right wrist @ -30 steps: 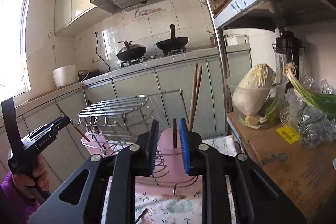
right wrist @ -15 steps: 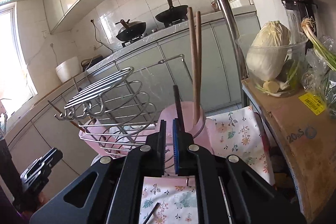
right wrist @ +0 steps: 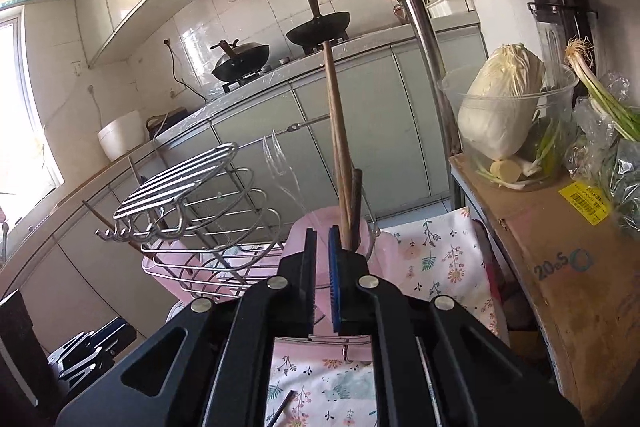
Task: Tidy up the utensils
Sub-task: 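Release the utensils and lower both open tools to the gold spoon and dark chopstick, then grasp the gold spoon with left tool while right tool grasps the dark chopstick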
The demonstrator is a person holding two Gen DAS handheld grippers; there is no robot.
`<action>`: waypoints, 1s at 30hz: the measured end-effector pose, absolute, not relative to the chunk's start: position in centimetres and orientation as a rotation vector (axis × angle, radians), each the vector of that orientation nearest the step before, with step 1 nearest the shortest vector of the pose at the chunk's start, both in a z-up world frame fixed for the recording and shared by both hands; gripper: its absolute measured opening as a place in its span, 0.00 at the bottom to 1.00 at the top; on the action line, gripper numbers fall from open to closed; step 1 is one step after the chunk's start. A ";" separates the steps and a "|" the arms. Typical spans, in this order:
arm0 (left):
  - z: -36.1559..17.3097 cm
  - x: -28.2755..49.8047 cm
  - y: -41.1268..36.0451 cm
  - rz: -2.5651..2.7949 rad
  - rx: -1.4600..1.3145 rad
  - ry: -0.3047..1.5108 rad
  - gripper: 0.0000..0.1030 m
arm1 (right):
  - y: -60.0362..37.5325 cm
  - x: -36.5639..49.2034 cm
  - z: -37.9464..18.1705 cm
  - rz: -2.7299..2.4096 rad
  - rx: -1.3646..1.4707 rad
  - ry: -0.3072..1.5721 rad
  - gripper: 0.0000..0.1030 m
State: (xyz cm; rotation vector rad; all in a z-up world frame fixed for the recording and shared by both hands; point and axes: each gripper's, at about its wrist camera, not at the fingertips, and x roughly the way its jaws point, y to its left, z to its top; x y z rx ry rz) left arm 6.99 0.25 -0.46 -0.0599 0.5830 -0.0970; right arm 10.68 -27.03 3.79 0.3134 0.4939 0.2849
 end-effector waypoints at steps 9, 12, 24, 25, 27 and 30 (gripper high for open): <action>-2.7 7.4 -2.1 -0.168 0.002 0.762 0.28 | -25.3 7.6 2.7 0.338 0.315 0.583 0.06; -4.3 8.5 -2.3 -0.206 -0.048 0.907 0.28 | -24.7 7.0 1.1 0.350 0.341 0.660 0.06; -10.3 12.3 -2.8 -0.195 -0.187 1.311 0.22 | -23.9 6.6 -5.7 0.380 0.486 0.941 0.18; -10.6 12.6 -2.9 -0.185 -0.185 1.321 0.22 | -24.0 6.6 -5.8 0.381 0.487 0.945 0.18; -10.8 12.9 -3.1 -0.173 -0.186 1.330 0.21 | -23.9 6.4 -5.9 0.382 0.482 0.949 0.18; -10.9 13.4 -3.8 -0.175 -0.168 1.338 0.19 | -23.8 6.3 -6.3 0.383 0.476 0.956 0.18</action>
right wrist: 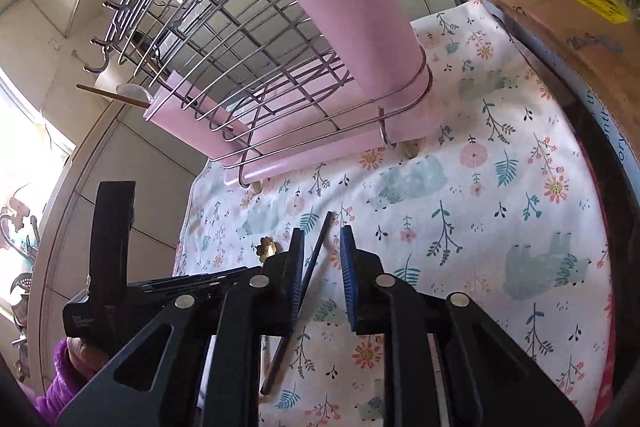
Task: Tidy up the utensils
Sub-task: 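Grasp the gold spoon with left tool while right tool grasps the dark chopstick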
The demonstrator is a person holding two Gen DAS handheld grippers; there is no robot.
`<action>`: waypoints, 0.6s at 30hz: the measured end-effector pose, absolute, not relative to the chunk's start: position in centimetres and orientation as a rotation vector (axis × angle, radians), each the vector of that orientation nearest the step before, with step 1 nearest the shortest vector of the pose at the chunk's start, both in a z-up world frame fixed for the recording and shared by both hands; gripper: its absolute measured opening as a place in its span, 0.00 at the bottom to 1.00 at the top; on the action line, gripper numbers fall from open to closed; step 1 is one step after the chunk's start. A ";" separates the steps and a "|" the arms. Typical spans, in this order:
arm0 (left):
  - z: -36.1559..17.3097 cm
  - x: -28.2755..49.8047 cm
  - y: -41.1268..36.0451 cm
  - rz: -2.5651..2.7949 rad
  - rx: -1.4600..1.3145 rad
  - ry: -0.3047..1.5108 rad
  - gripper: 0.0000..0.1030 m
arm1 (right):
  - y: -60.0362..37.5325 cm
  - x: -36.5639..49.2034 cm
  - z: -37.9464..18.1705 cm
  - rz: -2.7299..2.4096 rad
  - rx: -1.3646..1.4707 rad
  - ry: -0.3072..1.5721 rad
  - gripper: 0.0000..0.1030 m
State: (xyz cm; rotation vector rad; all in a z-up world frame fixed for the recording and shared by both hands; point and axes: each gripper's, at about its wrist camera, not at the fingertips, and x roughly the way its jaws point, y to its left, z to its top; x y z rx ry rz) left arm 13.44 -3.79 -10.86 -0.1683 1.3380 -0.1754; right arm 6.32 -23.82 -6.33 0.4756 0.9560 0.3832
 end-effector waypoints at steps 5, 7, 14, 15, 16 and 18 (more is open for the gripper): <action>-11.2 13.8 -5.4 -0.142 -0.076 1.328 0.06 | -23.7 6.3 -6.8 0.380 0.466 0.975 0.18; -11.2 13.9 -5.6 -0.145 -0.055 1.317 0.04 | -23.7 6.4 -7.0 0.375 0.458 0.983 0.18; -10.2 13.6 -3.6 -0.216 -0.241 1.283 0.02 | -22.9 7.4 -8.4 0.441 0.534 1.075 0.18; -9.8 13.4 -3.4 -0.227 -0.250 1.263 0.02 | -22.7 7.6 -8.7 0.451 0.554 1.095 0.18; -9.3 13.1 -3.1 -0.236 -0.255 1.242 0.02 | -22.5 8.0 -9.0 0.456 0.573 1.116 0.18; -8.5 12.5 -2.8 -0.255 -0.257 1.205 0.02 | -22.1 8.8 -9.8 0.460 0.605 1.165 0.18</action>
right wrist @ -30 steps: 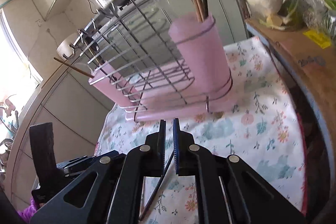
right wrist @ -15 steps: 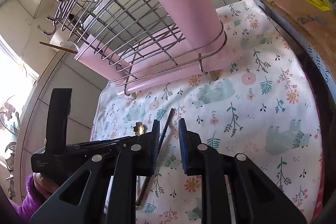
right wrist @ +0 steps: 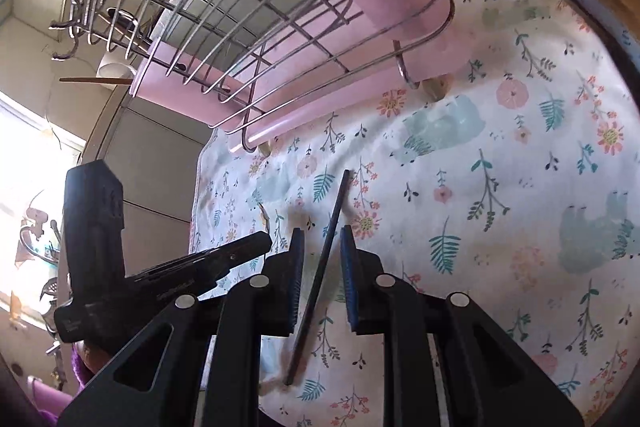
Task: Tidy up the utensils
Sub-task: 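Grasp the gold spoon with left tool while right tool grasps the dark chopstick, then lift the gold spoon with left tool while right tool lifts the dark chopstick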
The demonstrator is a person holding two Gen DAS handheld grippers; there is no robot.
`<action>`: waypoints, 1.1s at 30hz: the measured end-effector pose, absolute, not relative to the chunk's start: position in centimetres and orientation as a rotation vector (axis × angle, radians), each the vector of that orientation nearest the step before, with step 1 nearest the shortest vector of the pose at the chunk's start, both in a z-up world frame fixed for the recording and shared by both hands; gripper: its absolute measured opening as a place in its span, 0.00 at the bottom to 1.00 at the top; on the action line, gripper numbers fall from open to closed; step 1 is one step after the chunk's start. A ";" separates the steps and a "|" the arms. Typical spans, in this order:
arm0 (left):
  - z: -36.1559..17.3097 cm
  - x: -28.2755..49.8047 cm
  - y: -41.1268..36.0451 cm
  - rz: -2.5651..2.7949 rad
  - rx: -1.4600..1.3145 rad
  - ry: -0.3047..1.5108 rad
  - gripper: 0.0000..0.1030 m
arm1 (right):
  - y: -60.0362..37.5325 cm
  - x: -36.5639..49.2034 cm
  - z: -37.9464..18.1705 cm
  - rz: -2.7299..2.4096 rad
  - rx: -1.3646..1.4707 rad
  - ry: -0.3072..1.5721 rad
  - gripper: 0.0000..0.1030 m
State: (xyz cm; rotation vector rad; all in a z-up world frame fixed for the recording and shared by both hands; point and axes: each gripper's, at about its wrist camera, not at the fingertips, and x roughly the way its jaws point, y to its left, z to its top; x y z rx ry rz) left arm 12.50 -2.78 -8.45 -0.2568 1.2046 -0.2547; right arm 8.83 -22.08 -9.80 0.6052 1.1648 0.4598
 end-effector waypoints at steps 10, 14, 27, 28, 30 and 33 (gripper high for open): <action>-5.7 10.0 0.5 -0.314 -0.289 1.101 0.02 | -18.8 11.3 -11.7 0.339 0.520 1.289 0.18; -4.9 9.6 1.7 -0.319 -0.321 1.089 0.02 | -17.9 11.9 -11.3 0.319 0.492 1.282 0.18; -3.8 8.8 2.2 -0.278 -0.331 1.027 0.02 | -17.6 11.1 -10.7 0.315 0.489 1.204 0.07; -3.6 8.7 2.3 -0.274 -0.332 1.019 0.02 | -17.7 10.8 -10.4 0.322 0.492 1.186 0.07; -3.1 8.4 2.4 -0.269 -0.339 1.005 0.02 | -18.0 10.2 -9.4 0.339 0.496 1.141 0.07; -2.6 8.1 2.6 -0.263 -0.345 0.981 0.01 | -18.5 9.3 -7.8 0.352 0.490 1.078 0.06</action>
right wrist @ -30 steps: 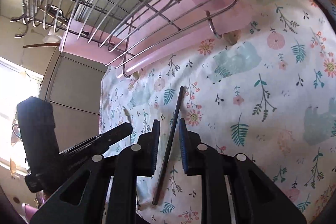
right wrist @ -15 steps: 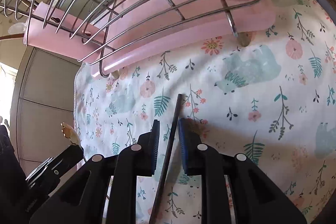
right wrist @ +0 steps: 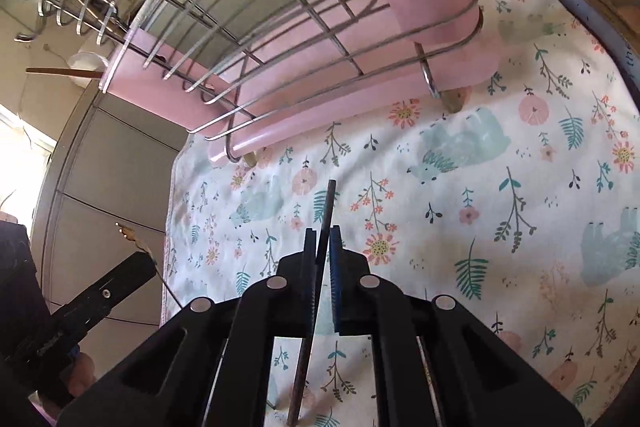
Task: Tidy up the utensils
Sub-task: 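Lift the gold spoon with left tool while right tool lifts the dark chopstick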
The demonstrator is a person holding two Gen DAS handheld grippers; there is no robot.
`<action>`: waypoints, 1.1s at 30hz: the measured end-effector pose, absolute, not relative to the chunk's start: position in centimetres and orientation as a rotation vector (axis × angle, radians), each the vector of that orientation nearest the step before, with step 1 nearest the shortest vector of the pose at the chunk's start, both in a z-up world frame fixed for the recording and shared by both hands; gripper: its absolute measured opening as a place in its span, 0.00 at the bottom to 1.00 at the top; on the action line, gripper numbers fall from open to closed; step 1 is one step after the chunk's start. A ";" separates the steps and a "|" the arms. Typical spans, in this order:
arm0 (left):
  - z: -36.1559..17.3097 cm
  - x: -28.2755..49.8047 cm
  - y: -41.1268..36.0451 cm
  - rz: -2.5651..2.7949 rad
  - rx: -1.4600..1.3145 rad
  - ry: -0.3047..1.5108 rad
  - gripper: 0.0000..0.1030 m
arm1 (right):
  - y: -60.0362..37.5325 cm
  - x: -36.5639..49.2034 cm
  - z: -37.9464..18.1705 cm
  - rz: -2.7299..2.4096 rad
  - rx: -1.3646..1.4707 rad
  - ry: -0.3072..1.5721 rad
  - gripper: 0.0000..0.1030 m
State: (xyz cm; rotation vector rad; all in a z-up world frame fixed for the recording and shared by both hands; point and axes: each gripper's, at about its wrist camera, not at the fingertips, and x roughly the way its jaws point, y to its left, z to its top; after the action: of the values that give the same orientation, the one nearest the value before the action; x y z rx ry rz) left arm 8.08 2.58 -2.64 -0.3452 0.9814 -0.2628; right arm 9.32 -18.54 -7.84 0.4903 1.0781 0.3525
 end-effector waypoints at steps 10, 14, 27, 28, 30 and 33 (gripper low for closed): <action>0.0 6.6 2.9 -0.259 -0.341 0.871 0.00 | -20.6 6.4 -2.8 0.373 0.454 0.878 0.05; -0.2 7.1 3.2 -0.260 -0.342 0.901 0.00 | -21.1 5.9 -2.1 0.375 0.456 0.854 0.05; -8.7 11.8 3.3 -0.193 -0.415 1.257 0.10 | -22.5 6.1 -2.6 0.378 0.513 0.860 0.05; -8.9 12.2 3.0 -0.186 -0.400 1.265 0.10 | -22.5 6.1 -2.7 0.381 0.513 0.862 0.05; -9.4 12.9 2.3 -0.168 -0.362 1.283 0.11 | -22.6 6.2 -2.8 0.386 0.516 0.866 0.05; -10.4 13.8 1.1 -0.133 -0.299 1.314 0.12 | -22.7 6.2 -3.1 0.394 0.524 0.871 0.05</action>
State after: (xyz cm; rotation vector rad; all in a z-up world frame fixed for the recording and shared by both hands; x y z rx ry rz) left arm 13.76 1.14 -10.35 -0.2992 1.3143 -0.1332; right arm 6.15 -22.71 -3.05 0.5236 0.8713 0.3939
